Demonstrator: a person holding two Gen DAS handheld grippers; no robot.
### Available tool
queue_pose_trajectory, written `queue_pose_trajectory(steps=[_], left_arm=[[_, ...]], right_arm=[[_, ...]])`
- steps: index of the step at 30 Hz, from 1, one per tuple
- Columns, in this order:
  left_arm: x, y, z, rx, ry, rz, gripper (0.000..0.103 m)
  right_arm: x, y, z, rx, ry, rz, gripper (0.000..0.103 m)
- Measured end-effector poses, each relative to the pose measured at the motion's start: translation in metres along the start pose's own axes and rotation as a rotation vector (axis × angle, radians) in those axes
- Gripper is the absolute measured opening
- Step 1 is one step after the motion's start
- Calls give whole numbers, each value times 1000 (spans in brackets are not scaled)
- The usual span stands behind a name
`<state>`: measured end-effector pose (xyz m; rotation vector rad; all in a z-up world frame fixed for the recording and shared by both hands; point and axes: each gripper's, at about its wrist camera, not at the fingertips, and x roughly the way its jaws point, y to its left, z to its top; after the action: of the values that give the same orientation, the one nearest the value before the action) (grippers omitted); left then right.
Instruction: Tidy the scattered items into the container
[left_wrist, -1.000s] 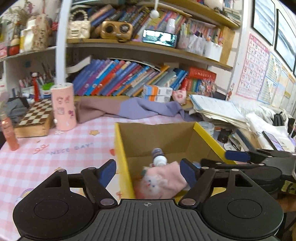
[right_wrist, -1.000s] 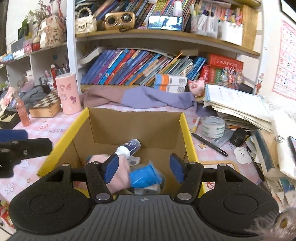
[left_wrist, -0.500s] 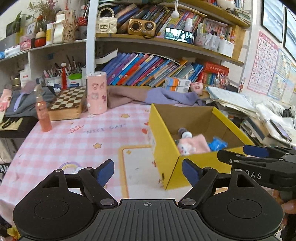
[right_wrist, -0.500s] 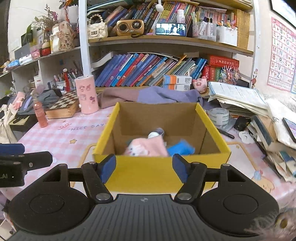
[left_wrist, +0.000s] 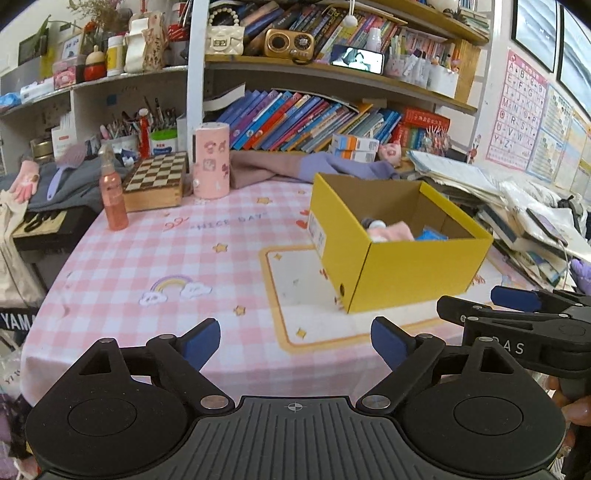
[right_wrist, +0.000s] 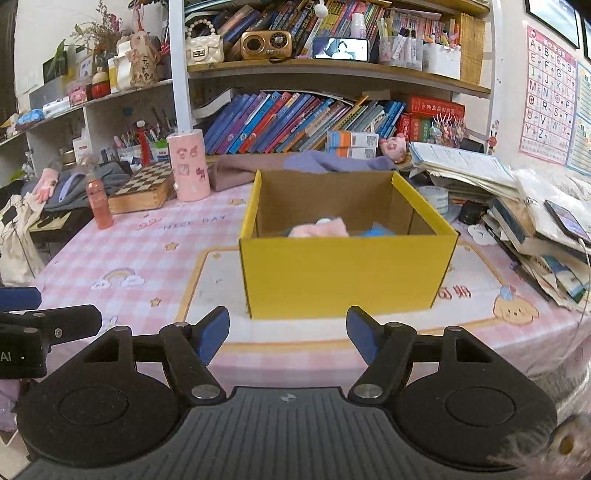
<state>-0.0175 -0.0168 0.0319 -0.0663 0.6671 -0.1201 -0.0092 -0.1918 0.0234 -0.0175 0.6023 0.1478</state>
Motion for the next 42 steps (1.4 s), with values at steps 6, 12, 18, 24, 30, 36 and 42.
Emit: queue_pose_trajectory(steps=[6, 12, 18, 24, 30, 36, 42], left_arm=[[-8, 8, -15, -12, 23, 14, 92], [-13, 14, -27, -12, 44, 20, 96], [-14, 19, -33, -25, 64, 29, 99], [-14, 20, -37, -39, 86, 49, 103], [-13, 20, -38, -49, 103, 56, 103], [-11, 17, -38, -39, 118, 67, 103], [-11, 16, -37, -36, 113, 58, 103]], right_arm=[[-11, 11, -17, 5, 20, -10, 72], [-18, 19, -28, 2, 35, -11, 76], [-22, 24, -33, -12, 49, -5, 81], [-23, 26, -36, -28, 63, 2, 85], [-22, 26, -37, -34, 75, 11, 89], [-21, 24, -36, -34, 78, 13, 89], [-21, 25, -36, -35, 79, 14, 90]])
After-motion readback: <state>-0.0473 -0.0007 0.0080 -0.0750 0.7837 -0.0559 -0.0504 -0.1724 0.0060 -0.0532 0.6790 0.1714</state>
